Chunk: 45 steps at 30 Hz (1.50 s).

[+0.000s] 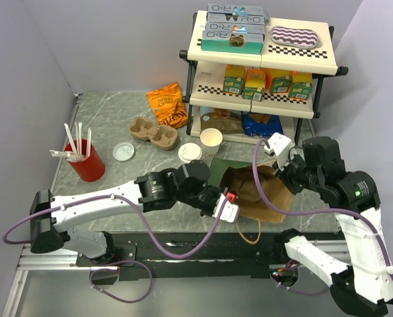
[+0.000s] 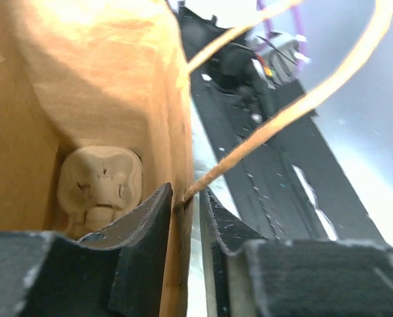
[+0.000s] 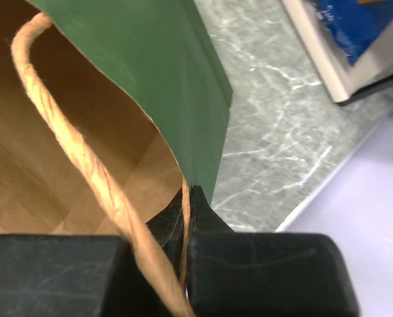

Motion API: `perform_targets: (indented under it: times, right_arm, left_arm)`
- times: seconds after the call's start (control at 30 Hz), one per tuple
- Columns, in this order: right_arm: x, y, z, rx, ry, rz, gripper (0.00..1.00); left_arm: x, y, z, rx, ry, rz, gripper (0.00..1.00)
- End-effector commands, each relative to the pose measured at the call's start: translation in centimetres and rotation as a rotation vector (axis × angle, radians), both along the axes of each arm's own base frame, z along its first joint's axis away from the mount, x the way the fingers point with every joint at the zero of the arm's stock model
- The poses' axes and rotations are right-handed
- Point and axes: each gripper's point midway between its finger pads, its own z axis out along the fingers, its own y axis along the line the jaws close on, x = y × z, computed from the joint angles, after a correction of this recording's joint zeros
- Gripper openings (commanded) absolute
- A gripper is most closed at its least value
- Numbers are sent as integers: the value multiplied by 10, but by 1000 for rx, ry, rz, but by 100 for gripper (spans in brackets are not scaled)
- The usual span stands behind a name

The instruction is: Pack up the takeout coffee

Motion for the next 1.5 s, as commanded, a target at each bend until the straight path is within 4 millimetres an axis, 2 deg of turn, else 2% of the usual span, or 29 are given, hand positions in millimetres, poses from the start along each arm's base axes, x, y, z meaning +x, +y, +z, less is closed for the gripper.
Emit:
perform_targets:
  times: [0.0, 0.1, 0.13, 0.23, 0.4, 0.47, 0.6, 0.73, 0.87, 0.93, 1.0, 1.07, 1.1, 1.17, 1.2, 1.27, 1.3, 1.33, 1.37, 1.4, 1.43, 1.47]
  right_arm:
    - [18, -13, 11, -65, -54, -63, 0]
    - [19, -12, 2, -75, -26, -60, 0]
    - [19, -12, 0, -78, -17, -57, 0]
    - [18, -15, -3, -93, -5, -61, 0]
    - [18, -16, -8, -109, 10, -58, 0]
    - [18, -16, -18, -125, 37, -50, 0]
    - [22, -13, -29, -121, 92, -45, 0]
    - [34, -14, -30, -81, 128, -75, 0]
    - [49, -19, -27, -51, 147, -100, 0]
    - [56, -19, -24, -52, 136, -100, 0]
    - [59, -21, -25, -60, 133, -108, 0]
    - [65, -23, -26, -70, 119, -118, 0]
    - [66, -24, -27, -72, 112, -122, 0]
    - [71, -24, -28, -70, 104, -134, 0]
    - [72, -24, -29, -70, 103, -136, 0]
    - [76, -25, -27, -67, 87, -147, 0]
    - [77, -24, -26, -68, 84, -144, 0]
    - [78, -24, -27, -65, 86, -146, 0]
    - [78, -24, -27, -63, 90, -146, 0]
    - [79, -24, -26, -60, 89, -147, 0]
    - [78, -23, -26, -58, 91, -144, 0]
    - [78, -23, -26, -55, 93, -143, 0]
  left_arm:
    - [20, -22, 25, -95, 36, 89, 32]
    - [29, -32, 35, -135, 59, 118, 40]
    - [33, -35, 33, -133, 79, 137, 49]
    - [41, -39, 38, -156, 90, 156, 61]
    - [50, -45, 51, -182, 84, 167, 70]
    - [53, -45, 56, -185, 89, 172, 75]
    - [57, -44, 51, -136, 106, 183, 86]
    - [60, -32, 48, -78, 43, 184, 99]
    - [63, -15, 51, -73, 23, 236, 99]
    - [63, -4, 62, -92, 22, 273, 99]
    - [71, 14, 74, -103, -16, 338, 100]
    - [85, 28, 81, -115, -52, 400, 99]
    - [106, 45, 91, -137, -75, 487, 99]
    - [130, 64, 94, -142, -85, 591, 99]
    - [154, 80, 94, -134, -86, 678, 99]
    - [176, 94, 99, -122, -69, 765, 99]
    - [198, 103, 89, -84, -47, 838, 99]
    - [207, 109, 89, -54, -34, 879, 99]
    - [222, 107, 69, 12, -3, 916, 99]
    - [237, 115, 61, 36, 46, 977, 99]
    - [246, 115, 63, 42, 79, 1003, 99]
    - [250, 118, 51, 88, 126, 1025, 99]
